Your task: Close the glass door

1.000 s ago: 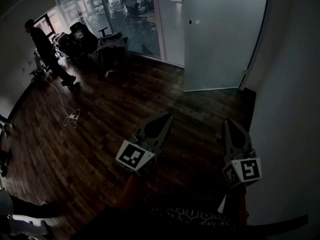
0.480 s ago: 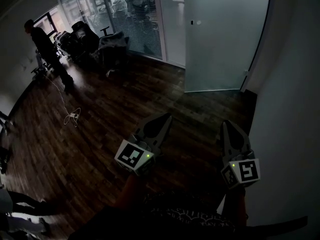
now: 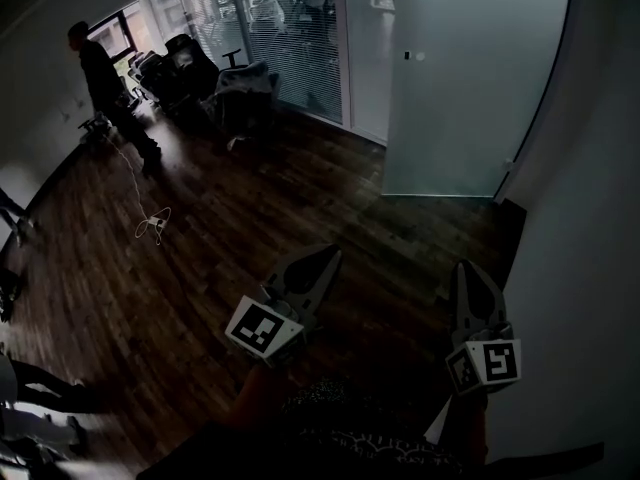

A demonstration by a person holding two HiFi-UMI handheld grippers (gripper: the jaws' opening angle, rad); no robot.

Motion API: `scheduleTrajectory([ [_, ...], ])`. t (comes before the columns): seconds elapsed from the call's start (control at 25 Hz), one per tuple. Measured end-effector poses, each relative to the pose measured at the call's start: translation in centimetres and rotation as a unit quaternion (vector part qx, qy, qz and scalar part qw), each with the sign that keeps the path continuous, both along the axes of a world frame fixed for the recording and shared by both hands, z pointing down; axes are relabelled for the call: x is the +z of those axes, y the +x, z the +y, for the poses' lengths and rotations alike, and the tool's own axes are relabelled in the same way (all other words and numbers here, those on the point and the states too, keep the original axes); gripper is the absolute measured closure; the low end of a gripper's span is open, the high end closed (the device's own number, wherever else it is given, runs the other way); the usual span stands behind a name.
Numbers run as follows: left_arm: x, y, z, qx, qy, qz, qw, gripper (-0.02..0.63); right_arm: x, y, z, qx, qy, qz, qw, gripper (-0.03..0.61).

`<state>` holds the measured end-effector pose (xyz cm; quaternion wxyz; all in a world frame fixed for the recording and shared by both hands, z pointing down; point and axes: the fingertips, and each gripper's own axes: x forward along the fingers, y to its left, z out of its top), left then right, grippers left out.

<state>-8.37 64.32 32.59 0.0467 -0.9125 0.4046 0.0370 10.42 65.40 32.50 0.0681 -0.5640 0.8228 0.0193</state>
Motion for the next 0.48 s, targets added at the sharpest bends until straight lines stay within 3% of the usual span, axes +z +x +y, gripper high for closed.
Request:
scheduleTrajectory([
  [0.48,-0.3,-0.6,-11.6,0.025,0.006,0.009,0.9996,0.612,-0.2,-0.8,-10.4,0.024,0.001,0.006,1.000,0.575],
])
